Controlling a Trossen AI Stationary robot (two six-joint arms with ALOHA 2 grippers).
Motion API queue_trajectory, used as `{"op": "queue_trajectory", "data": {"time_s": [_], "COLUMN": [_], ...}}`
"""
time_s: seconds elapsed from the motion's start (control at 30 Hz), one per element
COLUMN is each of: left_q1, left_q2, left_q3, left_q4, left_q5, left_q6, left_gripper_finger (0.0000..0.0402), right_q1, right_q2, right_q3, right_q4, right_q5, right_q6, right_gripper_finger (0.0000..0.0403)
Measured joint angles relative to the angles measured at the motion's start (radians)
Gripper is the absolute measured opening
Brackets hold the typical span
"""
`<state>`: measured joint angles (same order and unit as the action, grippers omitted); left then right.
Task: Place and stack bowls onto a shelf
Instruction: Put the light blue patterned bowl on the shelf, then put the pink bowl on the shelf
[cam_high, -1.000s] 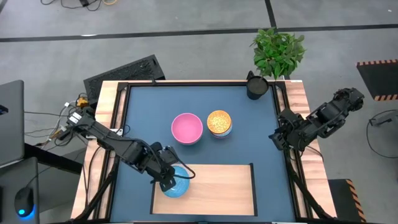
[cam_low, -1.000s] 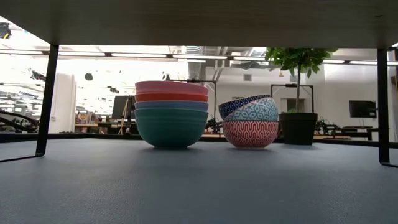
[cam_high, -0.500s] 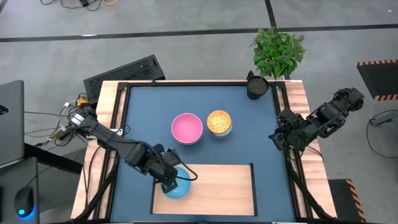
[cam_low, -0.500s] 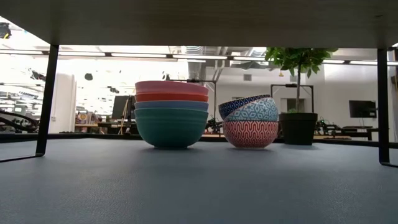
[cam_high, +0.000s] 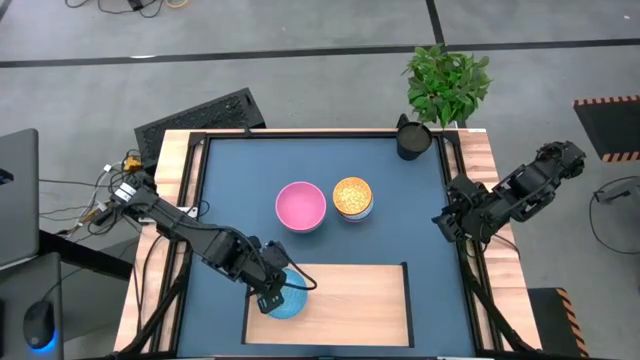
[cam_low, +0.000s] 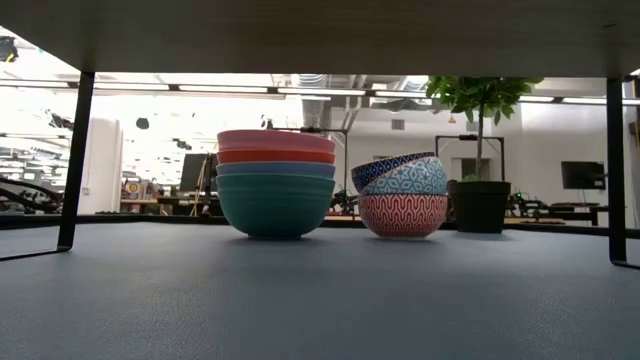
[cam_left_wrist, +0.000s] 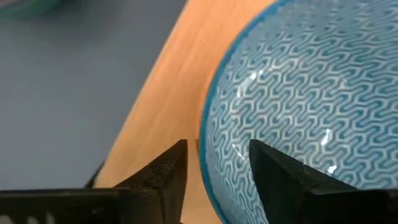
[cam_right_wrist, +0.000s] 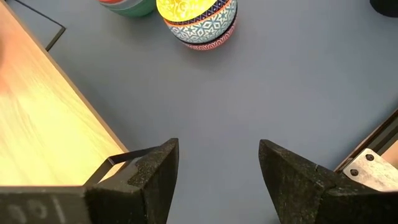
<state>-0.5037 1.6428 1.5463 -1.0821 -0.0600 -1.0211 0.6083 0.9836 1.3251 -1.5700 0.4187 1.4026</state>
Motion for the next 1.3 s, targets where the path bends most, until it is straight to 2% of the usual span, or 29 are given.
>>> {"op": "queue_trajectory", "data": {"time_s": [0.17, 0.37, 0.57, 0.67, 0.73, 0.83, 0.9, 1.13, 1.3], "left_q1": [0.004, 0.021, 0.052, 0.078, 0.108, 0.174, 0.246, 0.527, 0.685], "left_q2": [-0.004, -0.005, -0.007, -0.007, -0.007, -0.008, -0.01, -0.007, -0.007], "left_q3": [0.029, 0.123, 0.241, 0.289, 0.316, 0.354, 0.357, 0.319, 0.262], "left_q4": [-0.004, -0.013, -0.122, -0.192, -0.226, -0.278, -0.28, -0.292, -0.269], "left_q5": [0.007, -0.006, -0.009, -0.052, -0.127, -0.27, -0.299, -0.262, -0.228], "left_q6": [-0.021, -0.018, -0.021, -0.019, -0.012, 0.006, 0.039, 0.238, 0.409], "left_gripper_finger": [0.0179, 0.018, 0.0181, 0.0181, 0.0181, 0.0181, 0.0181, 0.0181, 0.0181], "right_q1": [0.0, 0.0, 0.0, 0.0, 0.0, 0.0, 0.0, -0.005, -0.03], "right_q2": [0.0, 0.0, 0.0, 0.0, 0.0, 0.0, 0.0, 0.0, 0.0], "right_q3": [0.0, 0.0, 0.0, 0.0, 0.0, 0.0, 0.0, 0.0, 0.0], "right_q4": [0.0, 0.0, 0.0, 0.0, 0.0, 0.0, 0.0, 0.0, 0.0], "right_q5": [0.0, 0.0, 0.0, 0.0, 0.0, 0.001, 0.001, 0.002, 0.003], "right_q6": [-0.024, -0.027, -0.051, -0.058, -0.066, -0.069, -0.07, -0.065, 0.002], "right_gripper_finger": [0.0249, 0.0249, 0.0249, 0.0249, 0.0249, 0.0249, 0.0249, 0.0249, 0.0249]}}
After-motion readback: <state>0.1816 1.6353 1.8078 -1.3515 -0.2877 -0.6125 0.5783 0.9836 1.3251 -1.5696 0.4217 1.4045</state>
